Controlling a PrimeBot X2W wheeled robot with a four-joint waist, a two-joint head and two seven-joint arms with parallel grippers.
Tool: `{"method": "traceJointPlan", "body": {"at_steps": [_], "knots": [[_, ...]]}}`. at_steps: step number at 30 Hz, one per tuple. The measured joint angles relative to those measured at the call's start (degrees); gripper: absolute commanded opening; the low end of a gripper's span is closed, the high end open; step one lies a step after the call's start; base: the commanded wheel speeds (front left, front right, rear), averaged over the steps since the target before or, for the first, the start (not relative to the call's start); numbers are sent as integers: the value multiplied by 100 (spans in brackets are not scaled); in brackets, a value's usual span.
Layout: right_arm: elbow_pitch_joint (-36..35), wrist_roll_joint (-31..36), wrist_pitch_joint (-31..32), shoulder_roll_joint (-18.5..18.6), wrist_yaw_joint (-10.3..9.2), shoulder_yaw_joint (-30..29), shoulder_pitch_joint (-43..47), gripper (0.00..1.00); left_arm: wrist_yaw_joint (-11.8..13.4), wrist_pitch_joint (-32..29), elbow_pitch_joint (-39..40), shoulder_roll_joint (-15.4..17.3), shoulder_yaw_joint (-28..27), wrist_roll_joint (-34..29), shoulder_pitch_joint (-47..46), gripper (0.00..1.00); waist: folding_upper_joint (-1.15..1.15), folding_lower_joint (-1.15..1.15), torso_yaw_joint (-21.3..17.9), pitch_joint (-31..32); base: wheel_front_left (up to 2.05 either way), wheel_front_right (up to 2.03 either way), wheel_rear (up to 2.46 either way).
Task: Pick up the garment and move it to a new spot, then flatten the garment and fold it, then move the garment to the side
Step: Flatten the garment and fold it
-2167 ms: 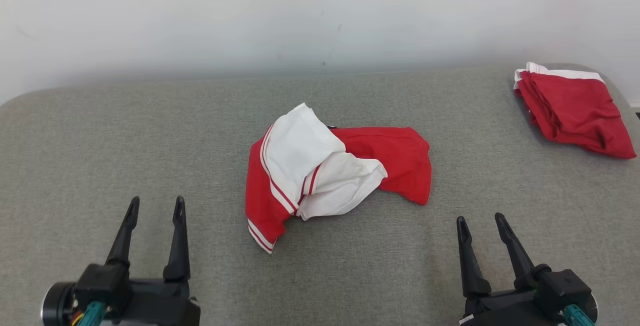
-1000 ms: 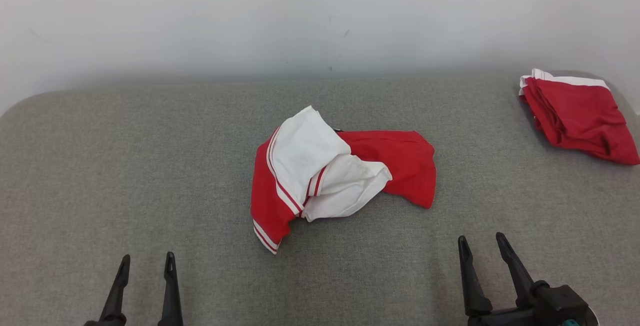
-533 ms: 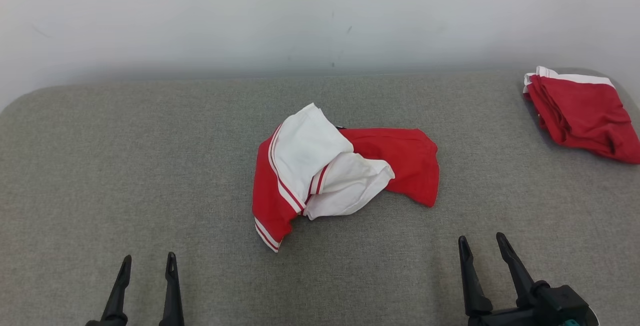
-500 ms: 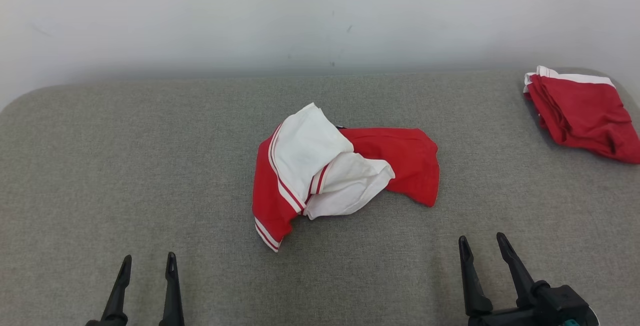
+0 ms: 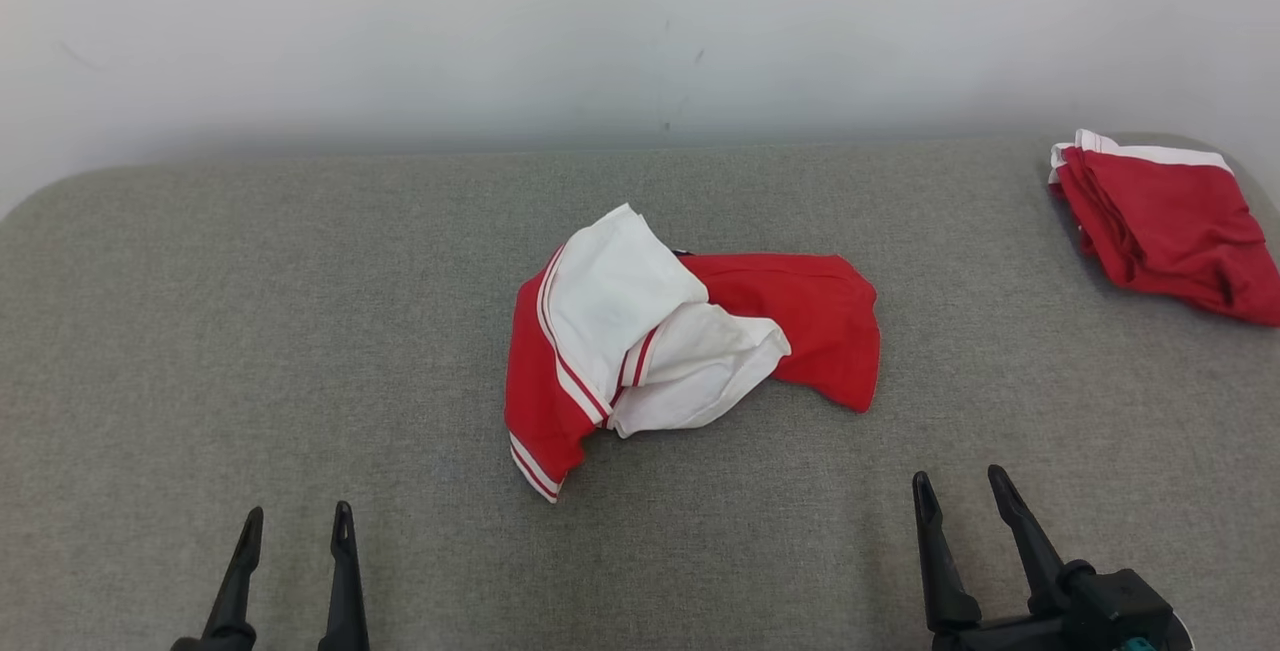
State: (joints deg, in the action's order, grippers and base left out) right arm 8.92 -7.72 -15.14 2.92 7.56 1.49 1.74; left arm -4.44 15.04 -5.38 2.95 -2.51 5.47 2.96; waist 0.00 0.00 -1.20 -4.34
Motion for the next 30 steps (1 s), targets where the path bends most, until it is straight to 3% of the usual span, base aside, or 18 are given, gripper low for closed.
{"method": "traceJointPlan", "body": {"at_steps": [15, 30], "knots": [[2, 0, 0, 0, 0, 22, -53, 100, 14, 0, -77, 0, 130, 29, -233, 100, 0, 0, -11, -85, 0, 0, 0], [10, -187, -1, 1, 0, 175, -304, 100, -266, 0, -780, 26, 1441, -298, -1883, 100, 0, 0, -388, -332, 0, 0, 0]]}}
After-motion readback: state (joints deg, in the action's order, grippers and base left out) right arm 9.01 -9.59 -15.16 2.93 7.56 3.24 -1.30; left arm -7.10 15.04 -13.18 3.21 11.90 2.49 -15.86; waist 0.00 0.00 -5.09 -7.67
